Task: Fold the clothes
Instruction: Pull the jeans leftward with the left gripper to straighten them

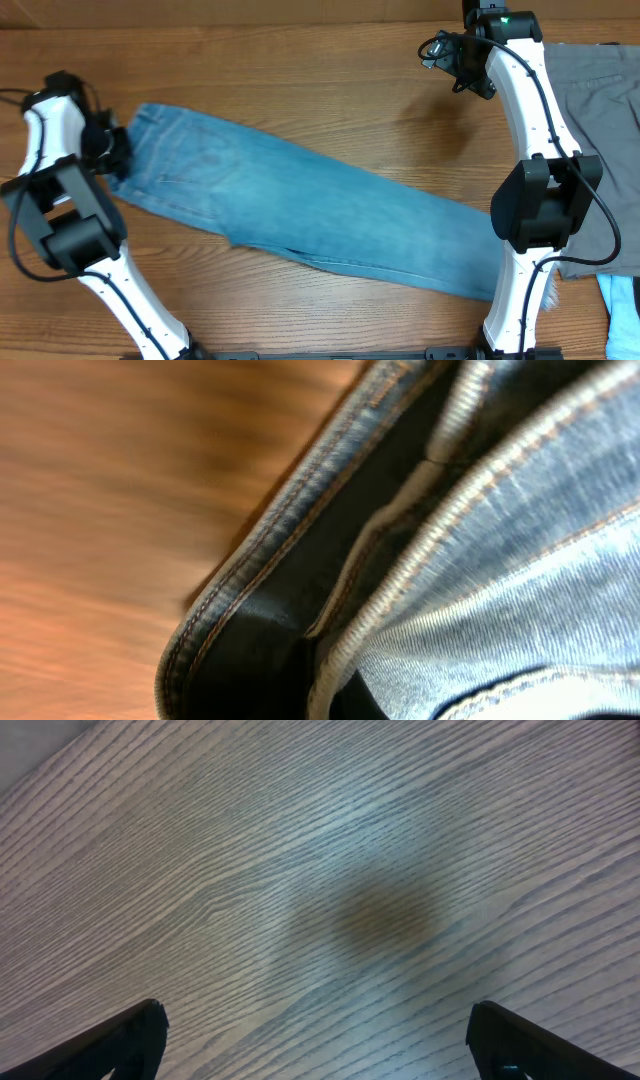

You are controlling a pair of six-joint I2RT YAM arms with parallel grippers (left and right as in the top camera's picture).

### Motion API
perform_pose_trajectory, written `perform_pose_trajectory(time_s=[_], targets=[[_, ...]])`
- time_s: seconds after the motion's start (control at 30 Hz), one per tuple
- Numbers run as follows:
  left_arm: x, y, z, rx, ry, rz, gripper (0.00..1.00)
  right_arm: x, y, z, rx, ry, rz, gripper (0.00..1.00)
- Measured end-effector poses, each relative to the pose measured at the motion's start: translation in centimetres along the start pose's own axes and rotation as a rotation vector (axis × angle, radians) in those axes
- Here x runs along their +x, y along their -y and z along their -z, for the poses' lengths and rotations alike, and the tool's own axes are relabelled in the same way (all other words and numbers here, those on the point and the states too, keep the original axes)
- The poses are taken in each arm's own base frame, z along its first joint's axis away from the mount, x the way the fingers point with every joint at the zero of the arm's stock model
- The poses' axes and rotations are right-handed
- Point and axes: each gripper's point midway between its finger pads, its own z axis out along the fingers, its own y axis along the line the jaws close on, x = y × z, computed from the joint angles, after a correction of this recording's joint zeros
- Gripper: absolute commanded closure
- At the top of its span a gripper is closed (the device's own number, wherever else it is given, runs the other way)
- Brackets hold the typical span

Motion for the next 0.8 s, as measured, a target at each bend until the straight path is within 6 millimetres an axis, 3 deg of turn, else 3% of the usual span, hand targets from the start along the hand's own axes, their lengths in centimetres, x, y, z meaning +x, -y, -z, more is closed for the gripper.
perform_pose_trajectory(time_s=[0.13, 0.23, 0.33, 0.4, 0.53, 0.8], targets=[[0.2, -6.5, 0.0, -0.053, 0.023, 0.215, 0.96, 0.0, 0.0, 0.0, 0.000, 0.000, 0.000, 0.00], [1.6, -12.8, 0.1, -0.089, 0.032, 0.402, 0.94, 0.0, 0.0, 0.0, 0.000, 0.001, 0.000, 0.00], [2.9, -16.9, 0.2, -0.108, 0.044, 0.516, 0.76, 0.0, 0.0, 0.0, 0.000, 0.000, 0.000, 0.00], [3.7, -18.8, 0.2, -0.120, 0.047, 0.570, 0.74, 0.0, 0.0, 0.0, 0.000, 0.000, 0.000, 0.00], [4.0, -19.8, 0.2, -0.124, 0.051, 0.576, 0.70, 0.0, 0.0, 0.0, 0.000, 0.000, -0.001, 0.00], [1.2, -17.9, 1.4, -0.140, 0.104, 0.413, 0.59, 0.0, 0.0, 0.0, 0.000, 0.000, 0.000, 0.00]])
